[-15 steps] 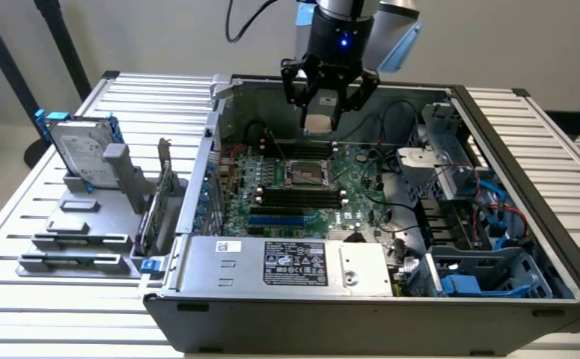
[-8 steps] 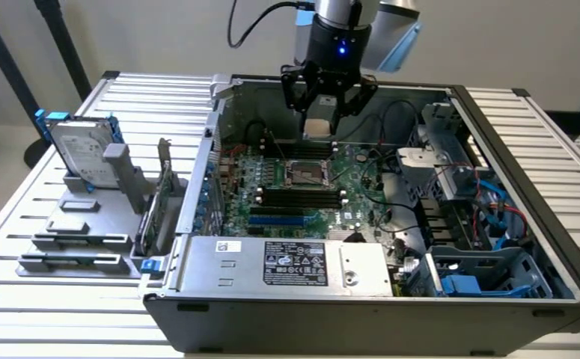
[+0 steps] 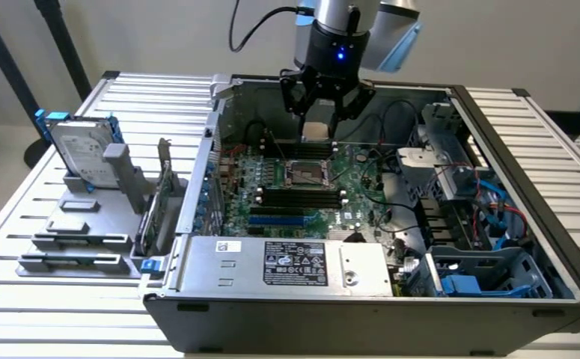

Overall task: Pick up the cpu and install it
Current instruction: 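Pick up the cpu and move it towards the insertion slot, then place the cpu into insertion slot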

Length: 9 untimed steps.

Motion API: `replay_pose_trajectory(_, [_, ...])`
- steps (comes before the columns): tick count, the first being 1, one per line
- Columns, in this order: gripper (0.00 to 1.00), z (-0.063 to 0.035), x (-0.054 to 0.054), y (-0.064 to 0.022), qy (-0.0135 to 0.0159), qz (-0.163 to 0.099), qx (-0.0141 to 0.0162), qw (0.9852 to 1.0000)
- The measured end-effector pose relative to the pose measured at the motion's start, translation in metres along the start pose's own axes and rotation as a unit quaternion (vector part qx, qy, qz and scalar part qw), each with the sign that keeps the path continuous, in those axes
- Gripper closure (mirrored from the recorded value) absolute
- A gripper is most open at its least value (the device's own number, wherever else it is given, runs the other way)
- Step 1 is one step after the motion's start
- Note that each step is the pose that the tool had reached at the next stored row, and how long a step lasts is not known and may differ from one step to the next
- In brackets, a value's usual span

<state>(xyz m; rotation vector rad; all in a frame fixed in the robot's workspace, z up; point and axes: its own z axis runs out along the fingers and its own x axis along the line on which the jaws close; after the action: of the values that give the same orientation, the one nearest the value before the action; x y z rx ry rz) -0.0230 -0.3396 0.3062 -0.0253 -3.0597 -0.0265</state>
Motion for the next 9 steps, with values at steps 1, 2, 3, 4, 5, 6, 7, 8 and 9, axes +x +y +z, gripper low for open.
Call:
replay_pose_trajectory(1, [0.46,0.0,0.0,0.0,0.0,0.0,-0.0001,1.0])
replay_pose_trajectory(2, [0.46,0.0,0.0,0.0,0.0,0.0,0.0,1.0])
replay_pose_trajectory(3, [0.46,0.0,0.0,0.0,0.0,0.0,0.0,1.0])
replay_pose_trajectory(4, [0.46,0.0,0.0,0.0,0.0,0.0,0.0,1.0])
replay_pose_trajectory(5, [0.46,0.0,0.0,0.0,0.0,0.0,0.0,1.0])
replay_pose_trajectory(6, [0.46,0.0,0.0,0.0,0.0,0.0,-0.0001,1.0])
replay_pose_trajectory(7, [0.46,0.0,0.0,0.0,0.0,0.0,-0.0001,1.0])
replay_pose_trajectory(8, [0.46,0.0,0.0,0.0,0.0,0.0,-0.0001,1.0])
replay_pose_trajectory(9, [0.46,0.0,0.0,0.0,0.0,0.0,-0.0001,1.0])
